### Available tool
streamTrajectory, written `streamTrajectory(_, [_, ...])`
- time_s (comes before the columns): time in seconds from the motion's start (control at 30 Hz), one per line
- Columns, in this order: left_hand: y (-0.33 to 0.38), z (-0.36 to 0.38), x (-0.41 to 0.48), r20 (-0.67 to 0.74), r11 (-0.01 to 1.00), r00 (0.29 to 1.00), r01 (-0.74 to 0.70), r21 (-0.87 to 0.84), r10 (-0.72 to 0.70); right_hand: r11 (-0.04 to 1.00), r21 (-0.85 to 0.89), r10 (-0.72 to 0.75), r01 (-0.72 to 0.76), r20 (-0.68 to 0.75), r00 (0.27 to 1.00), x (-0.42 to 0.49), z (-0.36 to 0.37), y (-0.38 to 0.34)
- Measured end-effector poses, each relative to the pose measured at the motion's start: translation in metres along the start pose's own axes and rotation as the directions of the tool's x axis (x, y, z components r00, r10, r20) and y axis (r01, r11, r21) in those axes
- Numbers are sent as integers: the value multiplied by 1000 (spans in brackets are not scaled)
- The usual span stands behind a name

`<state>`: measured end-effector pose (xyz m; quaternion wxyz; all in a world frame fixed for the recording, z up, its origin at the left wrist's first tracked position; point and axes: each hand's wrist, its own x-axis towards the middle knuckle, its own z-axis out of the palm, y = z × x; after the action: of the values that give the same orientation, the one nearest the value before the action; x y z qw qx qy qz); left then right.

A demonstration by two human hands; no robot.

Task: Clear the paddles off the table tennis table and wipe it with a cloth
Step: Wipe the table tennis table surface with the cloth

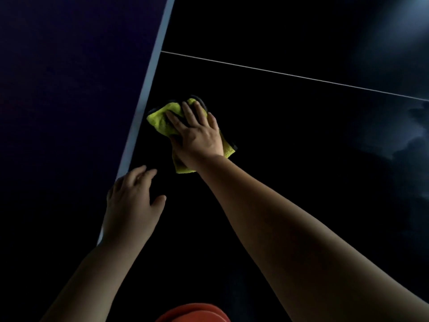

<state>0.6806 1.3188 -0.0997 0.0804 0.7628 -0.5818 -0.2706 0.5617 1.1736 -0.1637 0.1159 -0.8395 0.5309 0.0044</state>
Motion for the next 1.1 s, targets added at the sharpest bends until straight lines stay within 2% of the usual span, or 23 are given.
streamTrajectory(0.13, [47,26,15,17,991,992,-126,-32,127,983,31,181,-179,-61,982,-24,-17,83])
streamTrajectory(0.3, [126,70,29,-28,967,967,-253,30,253,924,38,383,-381,-81,920,-64,-38,198])
streamTrajectory(0.57, [223,134,43,-16,894,894,-448,34,448,779,101,627,-619,-95,773,-139,-66,363])
streamTrajectory(0.73, [265,161,47,3,869,871,-491,52,492,673,132,738,-727,-75,670,-165,-85,446])
streamTrajectory(0.87, [290,175,44,7,868,870,-493,53,494,560,162,824,-813,-5,566,-158,-94,471])
streamTrajectory(0.93, [299,179,43,9,863,865,-502,53,502,571,154,817,-807,-4,577,-151,-92,461])
streamTrajectory(0.97, [302,182,43,9,861,863,-505,61,506,608,140,791,-782,-16,612,-148,-89,452])
streamTrajectory(1.1, [311,191,54,2,871,880,-469,149,474,843,72,537,-533,-62,841,-125,-66,390])
